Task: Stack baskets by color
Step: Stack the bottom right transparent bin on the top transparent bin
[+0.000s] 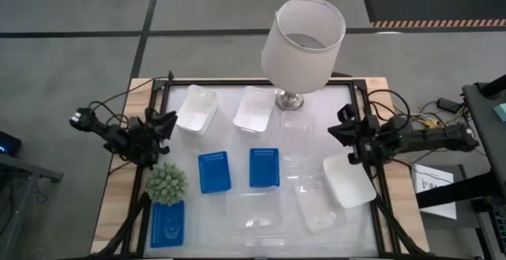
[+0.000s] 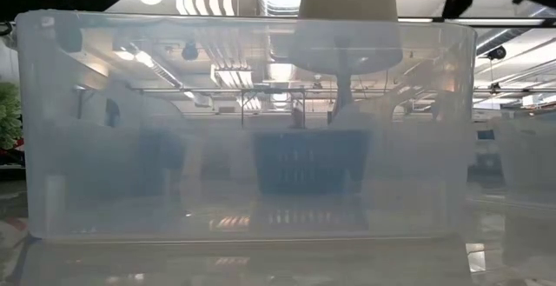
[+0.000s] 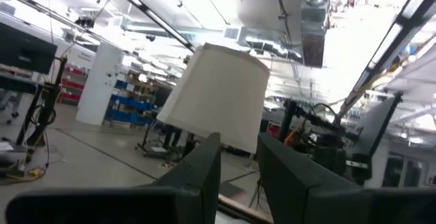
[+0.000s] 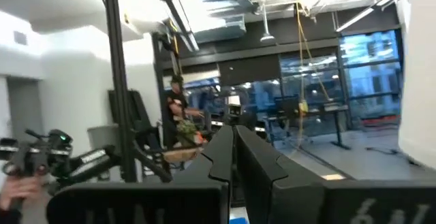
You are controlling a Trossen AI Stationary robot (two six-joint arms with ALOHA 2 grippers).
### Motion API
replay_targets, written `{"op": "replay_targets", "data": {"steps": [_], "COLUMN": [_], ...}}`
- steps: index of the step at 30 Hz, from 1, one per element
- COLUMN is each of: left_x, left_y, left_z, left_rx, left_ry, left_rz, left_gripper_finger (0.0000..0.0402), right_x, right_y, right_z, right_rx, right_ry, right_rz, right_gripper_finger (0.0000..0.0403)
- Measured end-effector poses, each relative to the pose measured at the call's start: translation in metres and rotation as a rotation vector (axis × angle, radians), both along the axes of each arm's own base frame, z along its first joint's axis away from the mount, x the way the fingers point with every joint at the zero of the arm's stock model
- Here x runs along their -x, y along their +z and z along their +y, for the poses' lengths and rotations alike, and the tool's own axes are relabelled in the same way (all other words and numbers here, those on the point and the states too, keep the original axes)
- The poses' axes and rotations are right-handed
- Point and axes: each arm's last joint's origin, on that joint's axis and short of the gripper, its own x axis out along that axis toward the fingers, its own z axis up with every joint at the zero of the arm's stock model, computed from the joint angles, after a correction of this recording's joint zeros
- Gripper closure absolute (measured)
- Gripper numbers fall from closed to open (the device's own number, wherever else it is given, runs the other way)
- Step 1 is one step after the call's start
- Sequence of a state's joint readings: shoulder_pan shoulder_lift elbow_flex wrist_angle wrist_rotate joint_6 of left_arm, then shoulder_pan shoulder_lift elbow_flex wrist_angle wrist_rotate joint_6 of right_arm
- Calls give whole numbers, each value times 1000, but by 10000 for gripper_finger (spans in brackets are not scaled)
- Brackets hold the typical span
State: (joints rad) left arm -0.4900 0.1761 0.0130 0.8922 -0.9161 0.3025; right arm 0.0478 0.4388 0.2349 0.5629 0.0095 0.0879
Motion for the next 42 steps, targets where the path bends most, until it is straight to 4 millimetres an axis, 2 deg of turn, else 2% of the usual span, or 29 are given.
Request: {"op": "replay_targets", "data": {"steps": [7,10,12,15,20,25,29,33,37,40,42], "left_x": [0,0,-1,-1,-2,-2,-3,-3,-3,-3,-3], "left_y": [0,-1,-2,-2,-3,-3,-3,-4,-4,-4,-4], "left_z": [0,0,0,-1,-1,-1,-2,-2,-2,-2,-2], "left_rx": [8,8,1,-2,-4,-6,-8,-8,-9,-11,-12], "left_ry": [-4,-4,-4,-5,-6,-6,-6,-6,-6,-6,-6], "left_rz": [-8,-6,6,14,20,24,27,27,29,33,33], "left_gripper_finger": [320,320,320,320,320,320,320,320,320,320,320], "right_x": [-53,-71,-83,-97,-116,-119,-115,-103,-93,-90,-92], "right_y": [31,48,51,72,75,82,74,67,48,40,34], "right_z": [23,35,45,62,96,134,167,197,224,236,239], "right_rx": [121,150,184,222,369,517,562,548,552,530,436], "right_ry": [-58,-28,6,52,142,189,229,257,251,223,171], "right_rz": [358,476,591,660,870,1010,1151,1270,1380,1417,1452], "right_gripper_finger": [392,392,392,392,392,392,392,392,392,392,392]}}
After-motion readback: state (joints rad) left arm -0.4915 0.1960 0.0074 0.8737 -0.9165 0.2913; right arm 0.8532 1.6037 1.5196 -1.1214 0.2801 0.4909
